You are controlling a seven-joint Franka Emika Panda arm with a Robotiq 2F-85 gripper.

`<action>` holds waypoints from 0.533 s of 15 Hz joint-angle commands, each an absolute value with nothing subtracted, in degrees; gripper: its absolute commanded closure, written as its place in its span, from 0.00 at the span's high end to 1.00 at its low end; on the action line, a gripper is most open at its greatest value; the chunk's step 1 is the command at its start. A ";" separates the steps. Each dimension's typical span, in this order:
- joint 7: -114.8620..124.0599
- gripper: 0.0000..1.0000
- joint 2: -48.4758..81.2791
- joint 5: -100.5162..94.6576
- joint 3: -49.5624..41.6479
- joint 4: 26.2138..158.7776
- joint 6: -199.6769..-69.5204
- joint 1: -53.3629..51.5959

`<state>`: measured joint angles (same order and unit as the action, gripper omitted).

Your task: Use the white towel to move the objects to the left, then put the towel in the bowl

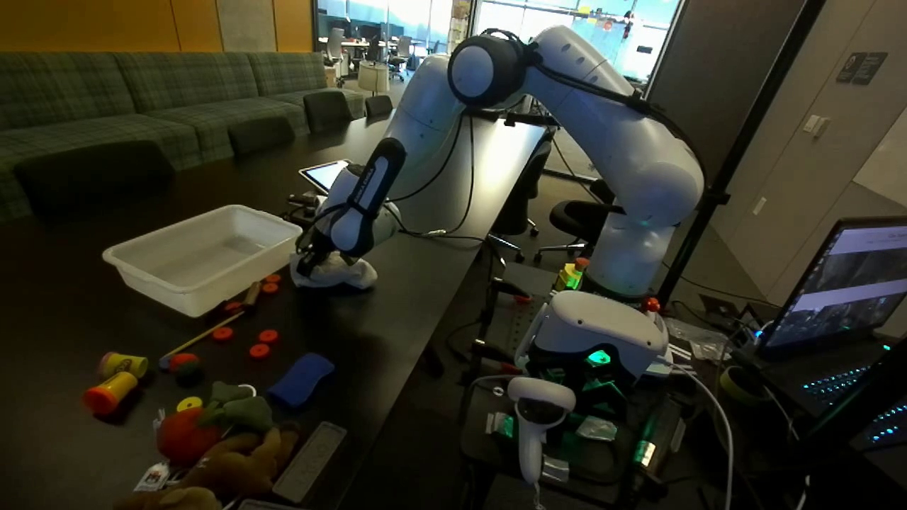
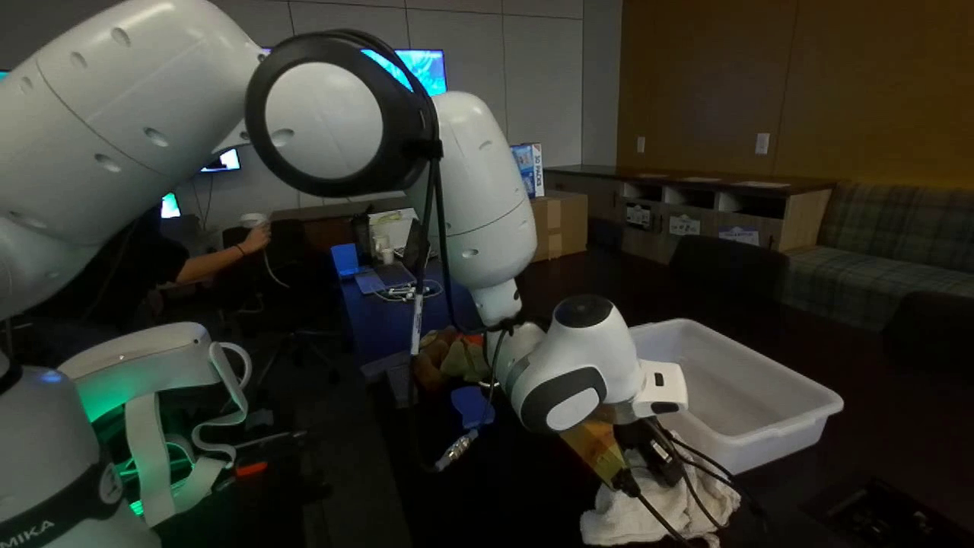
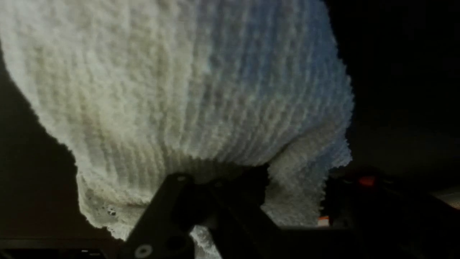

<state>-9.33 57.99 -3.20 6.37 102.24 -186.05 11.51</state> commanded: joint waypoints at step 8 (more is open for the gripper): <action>-4.60 0.15 65.34 -2.57 9.48 91.60 -186.62 7.94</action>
<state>-6.30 62.41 -3.19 8.93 95.80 -185.97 9.44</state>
